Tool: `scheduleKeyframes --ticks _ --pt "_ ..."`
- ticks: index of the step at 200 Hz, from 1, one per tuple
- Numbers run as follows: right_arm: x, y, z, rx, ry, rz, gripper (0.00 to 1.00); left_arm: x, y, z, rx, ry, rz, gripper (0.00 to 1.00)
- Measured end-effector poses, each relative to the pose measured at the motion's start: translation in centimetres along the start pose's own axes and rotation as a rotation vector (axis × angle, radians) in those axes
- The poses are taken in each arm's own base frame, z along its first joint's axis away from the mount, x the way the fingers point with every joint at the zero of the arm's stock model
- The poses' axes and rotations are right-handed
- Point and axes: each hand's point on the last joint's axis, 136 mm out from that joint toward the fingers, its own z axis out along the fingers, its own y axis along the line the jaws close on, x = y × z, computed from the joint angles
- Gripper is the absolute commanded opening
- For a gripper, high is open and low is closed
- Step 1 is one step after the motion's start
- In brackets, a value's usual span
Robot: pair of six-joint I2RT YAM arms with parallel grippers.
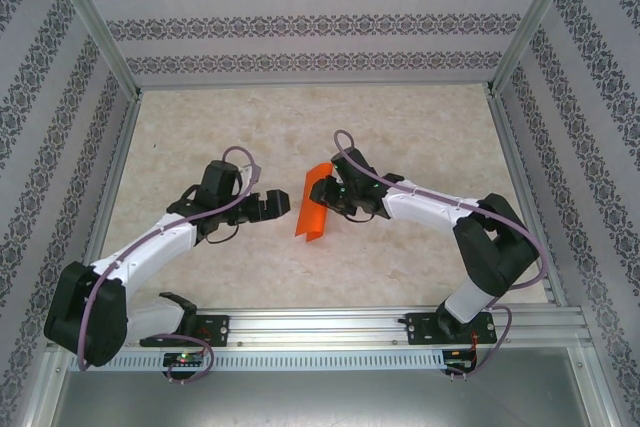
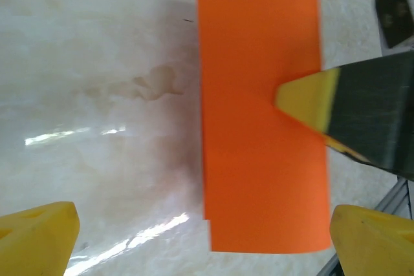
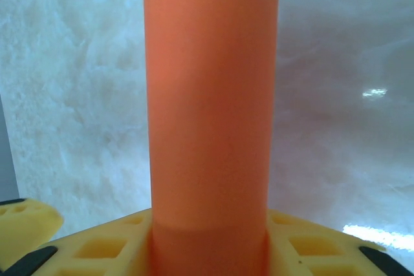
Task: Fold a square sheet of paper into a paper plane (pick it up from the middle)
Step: Fold the square sheet of paper in half at the center of the table.
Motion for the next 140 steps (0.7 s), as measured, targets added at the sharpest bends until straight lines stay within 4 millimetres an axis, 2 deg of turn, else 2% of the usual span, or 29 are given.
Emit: scheduleKeyframes --ticks 30,58,104,140 --pt "1.1 -2.6 1.3 0.005 0.02 0.048 0.42 0.8 -1.4 1.6 0.004 0.048 0.027 1.0" --pt "2.0 -4.8 1.6 0.038 0.043 0.072 0.49 1.3 -2.0 2.7 -0.007 0.076 0.037 1.0" --pt "2.4 -5.4 1.6 0.056 0.055 0.053 0.57 1.5 -3.0 3.5 -0.015 0.083 0.063 1.0" --pt "2.7 -6.1 1.5 0.089 0.065 0.039 0.58 1.6 -2.9 3.7 -0.03 0.081 0.053 1.0"
